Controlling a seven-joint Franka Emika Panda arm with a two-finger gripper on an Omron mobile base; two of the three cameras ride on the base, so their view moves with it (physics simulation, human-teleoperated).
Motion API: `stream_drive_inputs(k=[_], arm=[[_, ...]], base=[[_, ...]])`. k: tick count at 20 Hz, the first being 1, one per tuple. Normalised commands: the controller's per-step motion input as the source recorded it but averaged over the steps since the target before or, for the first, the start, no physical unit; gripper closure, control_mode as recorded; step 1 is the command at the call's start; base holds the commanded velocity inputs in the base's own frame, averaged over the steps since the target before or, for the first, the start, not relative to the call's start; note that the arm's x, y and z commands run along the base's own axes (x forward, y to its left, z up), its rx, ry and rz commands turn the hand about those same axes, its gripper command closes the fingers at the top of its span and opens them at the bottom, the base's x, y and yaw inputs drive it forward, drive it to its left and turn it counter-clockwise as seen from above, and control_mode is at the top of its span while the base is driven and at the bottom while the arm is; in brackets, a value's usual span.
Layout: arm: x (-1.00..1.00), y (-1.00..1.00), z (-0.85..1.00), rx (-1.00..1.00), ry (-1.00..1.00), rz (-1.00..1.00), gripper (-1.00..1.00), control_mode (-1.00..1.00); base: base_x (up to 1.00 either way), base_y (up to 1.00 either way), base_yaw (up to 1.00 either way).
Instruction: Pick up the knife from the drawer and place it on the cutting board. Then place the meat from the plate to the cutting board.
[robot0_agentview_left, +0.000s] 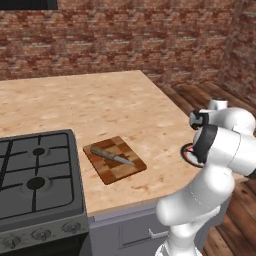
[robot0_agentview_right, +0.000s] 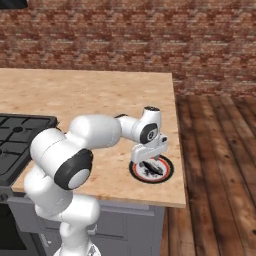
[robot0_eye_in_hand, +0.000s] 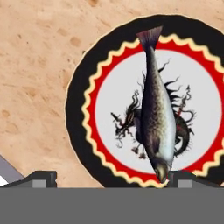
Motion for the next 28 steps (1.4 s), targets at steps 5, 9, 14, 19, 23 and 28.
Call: stream_drive_inputs(k=[5, 9, 14, 19, 23, 28], arm=[[0.28, 0.05, -0.16, 0.00, 0.00, 0.00, -1.00, -1.00], [0.25, 0.01, -0.18, 0.00, 0.00, 0.00, -1.00, -1.00], [0.14, 0.00, -0.22, 0.00, 0.00, 0.00, -1.00, -1.00], [0.14, 0.00, -0.25, 0.00, 0.00, 0.00, -1.00, -1.00], [0.09, 0.00, -0.22, 0.00, 0.00, 0.00, -1.00, -1.00], [0.06, 0.00, -0.15, 0.00, 0.00, 0.00, -1.00, -1.00]], base=[[0.00, 0.00, 0.00], [0.00, 0.00, 0.00], [0.00, 0.00, 0.00], [0.00, 0.00, 0.00], [0.00, 0.00, 0.00], [0.00, 0.00, 0.00]])
